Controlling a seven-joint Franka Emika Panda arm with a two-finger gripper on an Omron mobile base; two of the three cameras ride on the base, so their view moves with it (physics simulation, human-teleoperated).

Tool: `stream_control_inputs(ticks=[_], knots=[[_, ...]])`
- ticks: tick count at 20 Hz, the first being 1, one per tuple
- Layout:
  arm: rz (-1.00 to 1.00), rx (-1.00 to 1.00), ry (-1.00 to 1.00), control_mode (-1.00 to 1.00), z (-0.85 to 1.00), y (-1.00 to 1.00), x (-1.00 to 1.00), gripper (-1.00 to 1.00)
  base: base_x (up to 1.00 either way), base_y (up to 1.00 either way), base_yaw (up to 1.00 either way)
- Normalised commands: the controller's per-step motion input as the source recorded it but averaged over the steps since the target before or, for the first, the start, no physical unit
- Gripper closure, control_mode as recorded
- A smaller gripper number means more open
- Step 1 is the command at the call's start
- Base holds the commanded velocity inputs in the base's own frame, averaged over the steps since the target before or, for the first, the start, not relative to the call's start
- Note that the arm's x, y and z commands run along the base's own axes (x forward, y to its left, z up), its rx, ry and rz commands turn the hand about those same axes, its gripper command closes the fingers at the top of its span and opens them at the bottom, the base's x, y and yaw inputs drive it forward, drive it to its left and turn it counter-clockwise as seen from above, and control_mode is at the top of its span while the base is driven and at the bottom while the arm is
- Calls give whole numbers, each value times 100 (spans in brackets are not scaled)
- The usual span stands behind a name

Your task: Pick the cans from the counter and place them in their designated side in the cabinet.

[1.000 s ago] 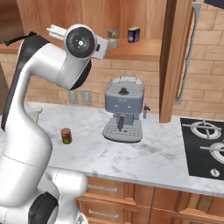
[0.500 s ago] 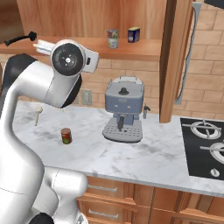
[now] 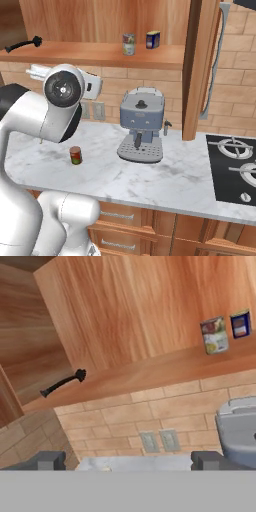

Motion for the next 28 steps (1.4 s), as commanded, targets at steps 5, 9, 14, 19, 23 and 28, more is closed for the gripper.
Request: stream_control_inputs(ticks=[5,9,14,19,23,28], knots=[[0,5,4,-100,-10,23,2,-100,0,0,0],[0,0,4,-100,-18,4,-5,-100,0,0,0],[0,-3,20,-100,-32,0,-9,-100,0,0,0],[0,-3,23,-100,-35,0,-9,-100,0,0,0],[0,-3,5,-100,-20,3,-4,-100,0,0,0],[0,-9,1,-100,-15,0,-7,-100,0,0,0]])
